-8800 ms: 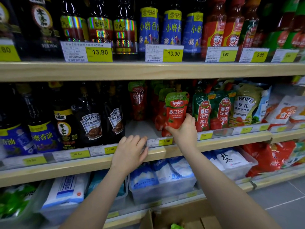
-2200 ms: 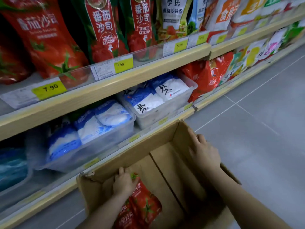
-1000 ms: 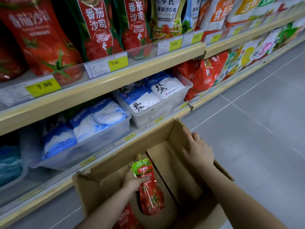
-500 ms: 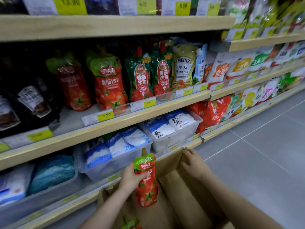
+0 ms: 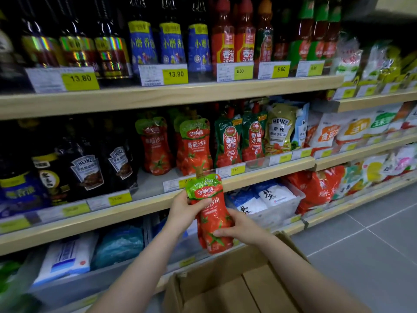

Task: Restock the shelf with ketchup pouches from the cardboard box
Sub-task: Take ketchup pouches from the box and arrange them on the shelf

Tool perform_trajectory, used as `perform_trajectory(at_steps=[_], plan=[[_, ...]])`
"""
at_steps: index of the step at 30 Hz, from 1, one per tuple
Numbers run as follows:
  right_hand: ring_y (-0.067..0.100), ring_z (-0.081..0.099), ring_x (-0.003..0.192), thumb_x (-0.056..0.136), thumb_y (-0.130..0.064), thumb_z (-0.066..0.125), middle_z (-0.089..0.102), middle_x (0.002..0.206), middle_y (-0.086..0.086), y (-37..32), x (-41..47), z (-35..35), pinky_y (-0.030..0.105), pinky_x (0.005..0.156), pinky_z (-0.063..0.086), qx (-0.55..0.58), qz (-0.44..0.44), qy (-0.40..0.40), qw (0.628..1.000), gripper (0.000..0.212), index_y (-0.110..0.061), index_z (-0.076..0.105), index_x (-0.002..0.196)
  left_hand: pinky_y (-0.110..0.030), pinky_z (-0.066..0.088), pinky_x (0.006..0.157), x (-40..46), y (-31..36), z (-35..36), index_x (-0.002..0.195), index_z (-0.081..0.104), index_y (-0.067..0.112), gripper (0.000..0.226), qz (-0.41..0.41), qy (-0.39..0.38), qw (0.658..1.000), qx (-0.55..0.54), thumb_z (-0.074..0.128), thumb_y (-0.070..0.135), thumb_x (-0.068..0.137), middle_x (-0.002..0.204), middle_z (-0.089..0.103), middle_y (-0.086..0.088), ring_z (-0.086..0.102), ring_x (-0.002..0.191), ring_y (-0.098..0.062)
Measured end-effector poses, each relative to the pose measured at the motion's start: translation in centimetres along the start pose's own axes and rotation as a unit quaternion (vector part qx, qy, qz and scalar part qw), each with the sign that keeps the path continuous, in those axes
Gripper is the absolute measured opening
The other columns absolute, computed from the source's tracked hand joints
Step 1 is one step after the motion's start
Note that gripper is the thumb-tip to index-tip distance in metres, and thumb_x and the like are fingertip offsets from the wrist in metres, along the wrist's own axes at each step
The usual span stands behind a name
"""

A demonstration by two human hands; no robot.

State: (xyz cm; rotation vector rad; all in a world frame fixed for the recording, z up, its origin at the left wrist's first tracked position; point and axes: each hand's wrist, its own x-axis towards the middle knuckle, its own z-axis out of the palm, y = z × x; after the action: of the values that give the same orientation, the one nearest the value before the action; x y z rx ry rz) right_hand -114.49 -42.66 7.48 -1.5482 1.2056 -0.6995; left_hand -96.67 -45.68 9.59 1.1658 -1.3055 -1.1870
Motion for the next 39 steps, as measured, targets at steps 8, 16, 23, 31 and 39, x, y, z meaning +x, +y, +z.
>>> perform_trajectory(at_steps=[8, 16, 23, 31, 39], plan=[[0.006, 0.061, 0.103, 0.071, -0.024, 0.079, 0.062, 0.116, -0.006, 0.4, -1.3, 1.4, 0.020, 0.083, 0.052, -0.048, -0.019, 0.007, 0.999, 0.060, -0.024, 0.048, 0.122, -0.030, 0.053, 0.063, 0.4, 2.5, -0.1, 0.073, 0.067, 0.019, 0.020, -0.028, 0.030, 0.999, 0.034, 0.070, 0.037, 0.079, 0.078, 0.073, -0.001, 0.069, 0.074, -0.018], [0.016, 0.064, 0.103, 0.075, -0.014, 0.074, 0.064, 0.117, 0.006, 0.7, -1.7, 1.2, 0.029, 0.086, 0.054, 0.042, -0.017, 0.051, 0.998, 0.053, -0.013, 0.051, 0.123, -0.020, 0.052, 0.067, -0.5, 1.2, 0.0, 0.097, 0.066, 0.018, 0.031, -0.018, -0.032, 0.998, 0.049, 0.076, 0.033, 0.072, 0.095, 0.072, 0.002, 0.068, 0.083, -0.008], [0.008, 0.067, 0.090, 0.086, -0.026, 0.061, 0.067, 0.104, -0.004, -0.9, -1.4, 0.1, 0.020, 0.068, 0.054, 0.082, -0.013, 0.067, 0.994, 0.022, -0.025, 0.057, 0.107, -0.019, 0.054, 0.075, -2.8, -2.4, -0.2, 0.094, 0.060, 0.033, 0.040, -0.027, -0.143, 0.978, 0.151, 0.084, 0.023, 0.064, 0.097, 0.069, 0.011, 0.067, 0.088, -0.002], [0.007, 0.066, 0.091, 0.082, -0.020, 0.068, 0.069, 0.102, -0.003, -2.9, -0.8, -0.9, 0.019, 0.063, 0.054, 0.060, -0.041, 0.088, 0.993, 0.020, -0.022, 0.062, 0.101, -0.028, 0.054, 0.084, -2.8, -2.7, 0.0, 0.105, 0.060, 0.030, 0.047, 0.001, -0.129, 0.976, 0.174, 0.083, 0.028, 0.064, 0.103, 0.067, 0.012, 0.063, 0.097, -0.006], [0.009, 0.053, 0.114, 0.093, -0.028, 0.051, 0.058, 0.120, -0.005, -5.9, 2.1, -3.3, 0.019, 0.094, 0.039, -0.132, -0.168, 0.210, 0.954, 0.032, -0.016, 0.056, 0.122, -0.020, 0.053, 0.056, -1.3, 0.0, -2.4, 0.087, 0.065, 0.018, 0.028, 0.030, 0.007, 0.999, 0.039, 0.078, 0.002, 0.069, 0.083, 0.072, 0.003, 0.069, 0.073, -0.009]])
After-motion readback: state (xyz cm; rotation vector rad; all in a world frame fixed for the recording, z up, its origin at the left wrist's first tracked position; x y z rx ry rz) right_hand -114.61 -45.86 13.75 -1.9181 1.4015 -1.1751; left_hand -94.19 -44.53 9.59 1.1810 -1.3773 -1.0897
